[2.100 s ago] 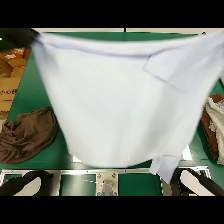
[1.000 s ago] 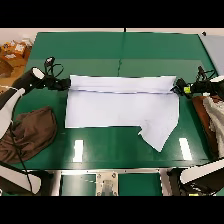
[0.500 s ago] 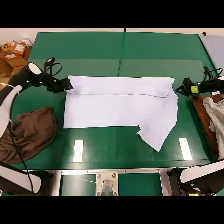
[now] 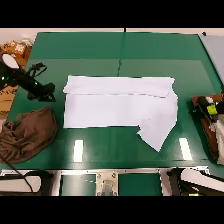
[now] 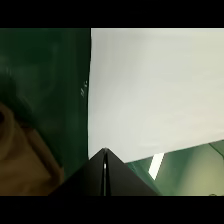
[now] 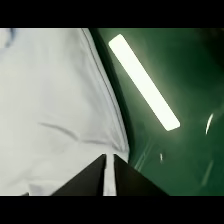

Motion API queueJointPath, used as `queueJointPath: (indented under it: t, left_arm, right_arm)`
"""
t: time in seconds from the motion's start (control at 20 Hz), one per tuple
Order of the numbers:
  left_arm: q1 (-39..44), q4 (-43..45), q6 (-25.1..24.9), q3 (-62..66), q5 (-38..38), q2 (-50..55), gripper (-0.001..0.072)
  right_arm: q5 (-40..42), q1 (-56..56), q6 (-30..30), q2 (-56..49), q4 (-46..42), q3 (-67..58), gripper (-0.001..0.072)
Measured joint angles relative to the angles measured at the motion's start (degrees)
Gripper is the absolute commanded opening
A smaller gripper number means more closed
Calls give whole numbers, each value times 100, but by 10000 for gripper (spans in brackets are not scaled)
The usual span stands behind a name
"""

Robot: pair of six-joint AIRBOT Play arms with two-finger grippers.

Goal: Fold the shirts.

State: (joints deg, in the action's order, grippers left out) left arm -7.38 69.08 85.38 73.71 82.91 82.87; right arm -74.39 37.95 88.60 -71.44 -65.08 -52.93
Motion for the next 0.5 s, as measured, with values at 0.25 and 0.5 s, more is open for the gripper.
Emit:
queueJointPath:
  t: [0.25,0.5]
  left_arm:
    - [-11,-459,481,-2555,-1139,-1915,662]
    - [704,-1543,621,-4371,-2719,-2520,662]
  right_arm:
    - [238,-68,264,938,7,1764,414]
    - [1204,-874,251,1049,785,2798,414]
